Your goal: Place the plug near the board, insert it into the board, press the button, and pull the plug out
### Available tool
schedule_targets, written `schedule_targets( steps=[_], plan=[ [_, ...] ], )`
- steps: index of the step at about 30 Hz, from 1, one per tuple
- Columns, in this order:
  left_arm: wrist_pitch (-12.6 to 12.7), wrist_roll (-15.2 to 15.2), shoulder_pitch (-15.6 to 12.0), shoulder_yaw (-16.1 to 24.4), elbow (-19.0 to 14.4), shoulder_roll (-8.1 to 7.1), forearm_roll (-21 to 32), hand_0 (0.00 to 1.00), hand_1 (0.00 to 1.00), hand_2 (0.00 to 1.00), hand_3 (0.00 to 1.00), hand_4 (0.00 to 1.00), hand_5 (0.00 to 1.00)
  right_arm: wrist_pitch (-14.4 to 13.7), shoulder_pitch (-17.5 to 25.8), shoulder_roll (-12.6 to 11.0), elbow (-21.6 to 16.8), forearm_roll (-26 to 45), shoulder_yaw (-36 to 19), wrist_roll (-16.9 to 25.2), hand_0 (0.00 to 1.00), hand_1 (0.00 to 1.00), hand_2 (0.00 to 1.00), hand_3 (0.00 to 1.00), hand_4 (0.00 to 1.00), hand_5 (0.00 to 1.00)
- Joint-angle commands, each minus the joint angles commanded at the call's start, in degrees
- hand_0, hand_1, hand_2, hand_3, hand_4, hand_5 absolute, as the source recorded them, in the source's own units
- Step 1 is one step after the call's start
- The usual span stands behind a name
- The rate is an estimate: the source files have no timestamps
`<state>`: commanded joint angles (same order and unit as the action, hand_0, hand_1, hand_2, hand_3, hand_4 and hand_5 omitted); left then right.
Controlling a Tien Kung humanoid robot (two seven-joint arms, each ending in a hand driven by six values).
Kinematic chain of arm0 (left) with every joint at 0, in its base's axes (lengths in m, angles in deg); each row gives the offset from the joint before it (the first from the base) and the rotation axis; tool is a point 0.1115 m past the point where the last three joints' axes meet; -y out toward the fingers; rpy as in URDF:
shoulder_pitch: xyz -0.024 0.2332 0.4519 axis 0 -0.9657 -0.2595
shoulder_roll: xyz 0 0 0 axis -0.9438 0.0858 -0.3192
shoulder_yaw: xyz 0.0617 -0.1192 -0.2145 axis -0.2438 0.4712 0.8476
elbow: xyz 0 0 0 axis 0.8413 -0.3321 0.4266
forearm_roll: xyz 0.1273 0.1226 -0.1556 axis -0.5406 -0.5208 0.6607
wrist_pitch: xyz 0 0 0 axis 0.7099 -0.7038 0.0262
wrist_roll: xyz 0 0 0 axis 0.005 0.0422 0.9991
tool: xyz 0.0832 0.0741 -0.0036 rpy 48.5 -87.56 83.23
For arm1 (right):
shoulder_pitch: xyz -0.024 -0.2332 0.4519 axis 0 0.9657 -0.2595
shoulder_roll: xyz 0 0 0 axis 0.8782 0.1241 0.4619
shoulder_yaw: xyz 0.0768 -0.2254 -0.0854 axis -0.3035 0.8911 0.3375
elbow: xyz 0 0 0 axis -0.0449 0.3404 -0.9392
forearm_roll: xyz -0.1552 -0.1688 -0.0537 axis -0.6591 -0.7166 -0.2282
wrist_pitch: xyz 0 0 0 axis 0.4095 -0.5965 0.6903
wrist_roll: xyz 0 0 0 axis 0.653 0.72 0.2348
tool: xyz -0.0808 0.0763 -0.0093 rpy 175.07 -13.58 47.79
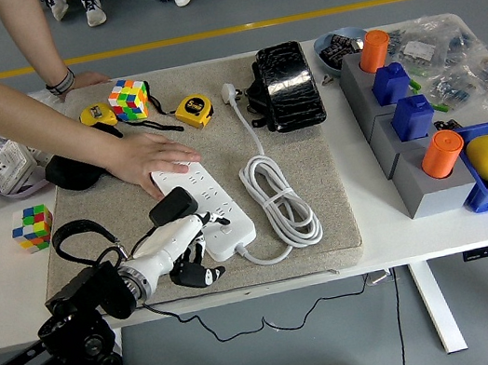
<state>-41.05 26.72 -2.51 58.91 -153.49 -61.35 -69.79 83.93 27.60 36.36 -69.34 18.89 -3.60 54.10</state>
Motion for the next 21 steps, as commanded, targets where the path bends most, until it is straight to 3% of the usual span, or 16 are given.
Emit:
schedule_targets(
  steps=[17,21],
  plan=[
    [-2.2,2.1,0.4,-1.2,2.2,0.22,-1.1,0.055,0.095,0.16,0.823,0.786,0.002,-0.1,0.0,0.0,-0.1,-0.1,-0.2,0.0,0.493,0.586,0.542,0.507,0.837,0.369],
    [-1.6,1.3,0.2,-0.9,2.0,0.17,-1.2,0.056,0.094,0.16,0.814,0.786,0.002,0.0,0.0,0.0,-0.1,-0.3,-0.4,0.0,0.493,0.584,0.542,0.508,0.837,0.369]
  ],
)
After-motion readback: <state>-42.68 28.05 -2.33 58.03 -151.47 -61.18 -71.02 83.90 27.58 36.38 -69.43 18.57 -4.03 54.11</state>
